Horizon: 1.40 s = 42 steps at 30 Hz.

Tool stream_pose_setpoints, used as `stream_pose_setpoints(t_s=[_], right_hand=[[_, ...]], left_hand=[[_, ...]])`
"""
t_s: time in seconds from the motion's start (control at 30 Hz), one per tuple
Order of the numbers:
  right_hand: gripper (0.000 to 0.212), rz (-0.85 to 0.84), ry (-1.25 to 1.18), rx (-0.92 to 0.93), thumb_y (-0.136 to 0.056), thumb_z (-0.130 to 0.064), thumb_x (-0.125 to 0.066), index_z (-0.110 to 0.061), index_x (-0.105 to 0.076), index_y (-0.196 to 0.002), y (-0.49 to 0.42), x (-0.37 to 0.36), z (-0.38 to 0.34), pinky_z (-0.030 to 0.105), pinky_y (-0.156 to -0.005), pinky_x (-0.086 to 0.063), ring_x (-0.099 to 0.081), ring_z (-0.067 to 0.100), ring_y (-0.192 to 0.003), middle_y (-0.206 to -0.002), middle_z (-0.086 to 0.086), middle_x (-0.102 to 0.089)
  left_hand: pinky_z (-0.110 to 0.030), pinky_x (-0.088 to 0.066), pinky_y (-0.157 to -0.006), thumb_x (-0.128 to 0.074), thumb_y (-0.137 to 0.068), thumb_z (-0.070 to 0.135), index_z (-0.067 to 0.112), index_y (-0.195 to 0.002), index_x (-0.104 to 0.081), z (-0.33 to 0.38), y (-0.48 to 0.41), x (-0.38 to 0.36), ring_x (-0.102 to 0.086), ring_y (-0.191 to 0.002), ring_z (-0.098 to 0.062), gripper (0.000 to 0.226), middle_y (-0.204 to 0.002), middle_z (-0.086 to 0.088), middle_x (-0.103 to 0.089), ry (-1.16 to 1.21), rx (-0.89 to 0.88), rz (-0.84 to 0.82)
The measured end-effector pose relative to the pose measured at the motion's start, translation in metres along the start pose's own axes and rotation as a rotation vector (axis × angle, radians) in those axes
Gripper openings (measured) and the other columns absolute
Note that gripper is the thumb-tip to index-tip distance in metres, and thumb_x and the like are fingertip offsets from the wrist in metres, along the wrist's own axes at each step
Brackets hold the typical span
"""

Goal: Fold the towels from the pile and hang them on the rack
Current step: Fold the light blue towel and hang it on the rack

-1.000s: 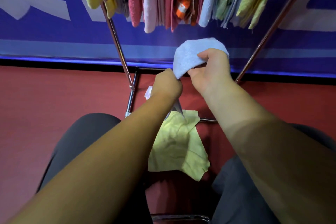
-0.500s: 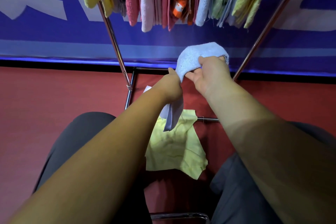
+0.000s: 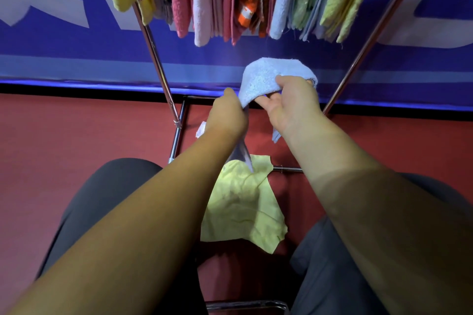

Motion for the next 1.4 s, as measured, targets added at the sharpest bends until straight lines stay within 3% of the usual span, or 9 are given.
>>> stream_pose_setpoints(t_s=[0.13,0.2,0.27,0.4,0.63,0.73,0.97,1.17,1.4], right_hand=[[0.052,0.013,-0.009,-0.009,-0.091,0.013,-0.034,0.003,-0.058,-0.136,0.003,0.004,-0.009,0.063,-0.094,-0.059,-0.077,0.033,-0.095,-0.101,0.018,-0.074],[0.053,0.058,0.122,-0.006,-0.093,0.016,-0.033,0.005,-0.054,-0.141,0.003,0.010,-0.011,0.054,-0.082,-0.064,-0.071,0.025,-0.070,-0.089,0.014,-0.067],[0.059,0.076,0.315,0.010,-0.098,0.016,-0.039,0.004,-0.037,-0.156,0.002,0.012,-0.012,0.042,-0.068,-0.065,-0.068,0.027,-0.077,-0.108,0.019,-0.060],[0.064,0.052,0.309,-0.061,-0.100,0.020,-0.041,-0.013,-0.041,-0.155,0.012,0.021,0.000,0.043,-0.088,-0.063,-0.070,0.035,-0.112,-0.107,0.017,-0.063],[0.028,0.019,0.766,-0.215,-0.100,-0.030,-0.070,-0.018,-0.063,-0.124,0.053,0.037,0.011,0.036,-0.060,-0.054,-0.068,0.024,-0.073,-0.093,0.003,-0.064],[0.063,0.134,0.945,-0.021,-0.081,-0.041,-0.081,-0.006,-0.057,-0.126,0.066,0.044,0.004,0.042,-0.063,-0.060,-0.074,0.032,-0.075,-0.108,0.013,-0.071],[0.042,-0.071,1.432,0.631,-0.094,-0.036,-0.060,-0.022,-0.056,-0.134,0.111,0.022,-0.028,0.048,-0.095,-0.052,-0.060,0.045,-0.112,-0.126,0.017,-0.058],[0.023,-0.134,1.363,0.721,-0.103,-0.028,-0.051,-0.014,-0.068,-0.109,0.154,-0.005,-0.067,0.044,-0.081,-0.056,-0.068,0.042,-0.099,-0.105,0.017,-0.073],[0.039,-0.008,1.352,0.833,-0.101,-0.006,-0.044,-0.011,-0.068,-0.132,0.183,-0.034,-0.154,0.031,-0.074,-0.045,-0.063,0.035,-0.095,-0.120,0.018,-0.070]], left_hand=[[-0.034,-0.040,-0.070,-0.053,-0.100,0.007,0.001,-0.123,-0.053,0.005,0.000,0.011,-0.060,-0.085,-0.033,0.024,-0.108,-0.020,-0.070,0.025,0.007,0.094],[-0.036,-0.042,-0.068,-0.052,-0.099,0.009,0.003,-0.121,-0.057,0.008,0.002,0.019,-0.060,-0.083,-0.033,0.023,-0.104,-0.017,-0.070,0.051,-0.007,0.141],[-0.039,-0.048,-0.068,-0.052,-0.099,0.015,0.007,-0.114,-0.062,0.012,0.005,0.027,-0.065,-0.085,-0.035,0.020,-0.099,-0.014,-0.072,0.086,-0.043,0.190],[-0.040,-0.051,-0.069,-0.050,-0.096,0.016,0.012,-0.103,-0.067,0.026,0.019,0.041,-0.066,-0.084,-0.033,0.019,-0.090,-0.009,-0.073,0.089,-0.112,0.202],[-0.036,-0.037,-0.057,-0.050,-0.099,0.022,0.016,-0.077,-0.055,0.062,0.051,0.064,-0.060,-0.075,-0.033,0.024,-0.075,-0.005,-0.062,-0.048,-0.182,0.104],[-0.035,-0.030,-0.056,-0.049,-0.102,0.033,0.017,-0.074,-0.053,0.078,0.065,0.082,-0.053,-0.072,-0.031,0.032,-0.074,-0.003,-0.056,-0.088,-0.205,0.132],[-0.033,-0.023,-0.048,-0.051,-0.095,0.028,0.016,-0.062,-0.047,0.118,0.088,0.120,-0.048,-0.063,-0.028,0.035,-0.066,-0.005,-0.048,-0.177,-0.268,0.152],[-0.032,-0.025,-0.047,-0.058,-0.093,0.024,0.009,-0.065,-0.053,0.157,0.105,0.161,-0.044,-0.056,-0.028,0.033,-0.062,-0.008,-0.046,-0.233,-0.325,0.217],[-0.035,-0.042,-0.058,-0.058,-0.084,0.009,0.006,-0.083,-0.067,0.216,0.105,0.199,-0.056,-0.067,-0.034,0.009,-0.072,-0.010,-0.055,-0.347,-0.414,0.239]])
Point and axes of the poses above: each hand's wrist, its own y-axis away from the middle knuckle, its own x-axis out of the back of the hand, z = x × y, the point moved 3 cm from there along -y, towards the middle knuckle
